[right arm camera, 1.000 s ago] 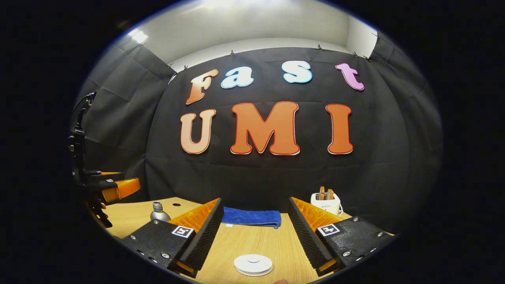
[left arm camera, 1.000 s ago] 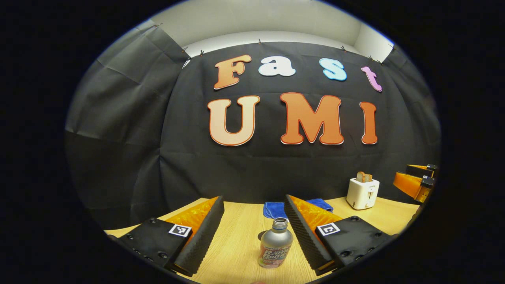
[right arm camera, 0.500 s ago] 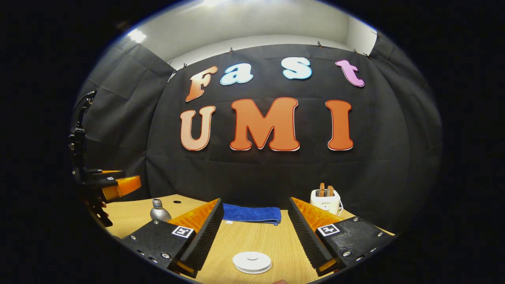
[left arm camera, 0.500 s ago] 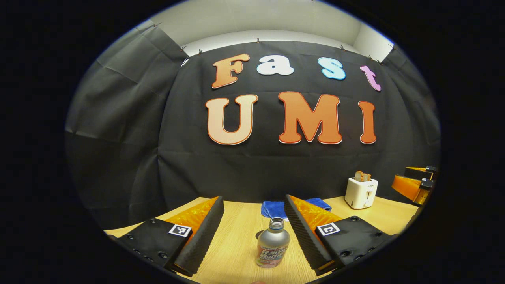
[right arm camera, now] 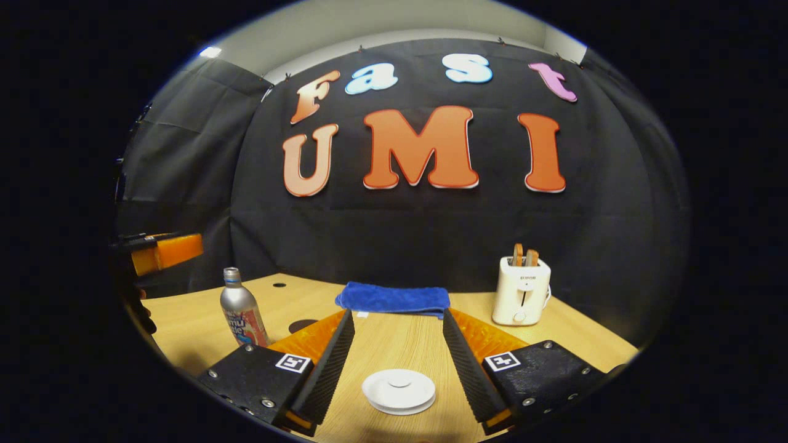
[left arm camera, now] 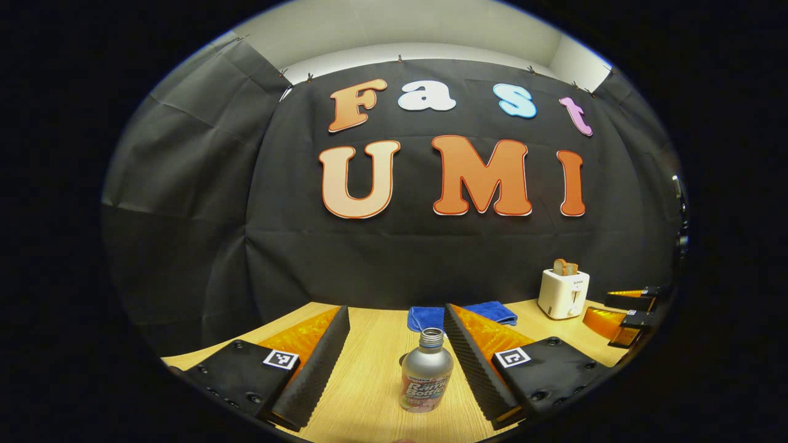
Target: Open the teacup lid with one hand, grasp the water bottle and pour water into the teacup with the other hand; after pouring, place the water bottle on the coaster and then close the teacup lid.
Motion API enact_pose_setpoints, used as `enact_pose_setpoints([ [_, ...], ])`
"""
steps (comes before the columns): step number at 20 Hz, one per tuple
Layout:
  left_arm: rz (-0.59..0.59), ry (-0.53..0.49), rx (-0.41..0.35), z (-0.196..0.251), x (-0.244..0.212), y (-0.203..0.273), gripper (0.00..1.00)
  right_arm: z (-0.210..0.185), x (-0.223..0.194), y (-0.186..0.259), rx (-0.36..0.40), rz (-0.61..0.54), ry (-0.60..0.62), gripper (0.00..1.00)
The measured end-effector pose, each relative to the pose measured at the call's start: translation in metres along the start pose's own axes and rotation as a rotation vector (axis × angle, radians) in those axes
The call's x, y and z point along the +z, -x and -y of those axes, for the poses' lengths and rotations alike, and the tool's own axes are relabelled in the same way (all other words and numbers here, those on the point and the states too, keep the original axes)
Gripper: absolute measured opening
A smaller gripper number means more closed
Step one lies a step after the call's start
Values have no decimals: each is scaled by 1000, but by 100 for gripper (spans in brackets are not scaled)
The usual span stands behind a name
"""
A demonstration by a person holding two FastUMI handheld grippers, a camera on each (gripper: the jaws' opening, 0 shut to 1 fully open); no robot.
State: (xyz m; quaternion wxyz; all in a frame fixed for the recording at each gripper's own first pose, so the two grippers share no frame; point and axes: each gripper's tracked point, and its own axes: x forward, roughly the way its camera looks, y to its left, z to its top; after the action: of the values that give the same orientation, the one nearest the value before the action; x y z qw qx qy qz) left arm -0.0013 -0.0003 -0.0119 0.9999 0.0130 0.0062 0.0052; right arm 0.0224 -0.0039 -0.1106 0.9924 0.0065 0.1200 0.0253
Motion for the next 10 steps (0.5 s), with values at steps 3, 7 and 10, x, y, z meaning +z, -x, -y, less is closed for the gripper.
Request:
enact_pose_setpoints([
  [3,-13,-3,4,-1,-5,-1,100,4,-22,-12,-7,-63,-11,84],
  [7,-38,-1,7,-2,-16,-2,100,4,-47,-22,4,-137,4,78],
  [10,-53,-8,16,-3,-22,-1,100,-3,-65,-26,26,-184,18,65],
])
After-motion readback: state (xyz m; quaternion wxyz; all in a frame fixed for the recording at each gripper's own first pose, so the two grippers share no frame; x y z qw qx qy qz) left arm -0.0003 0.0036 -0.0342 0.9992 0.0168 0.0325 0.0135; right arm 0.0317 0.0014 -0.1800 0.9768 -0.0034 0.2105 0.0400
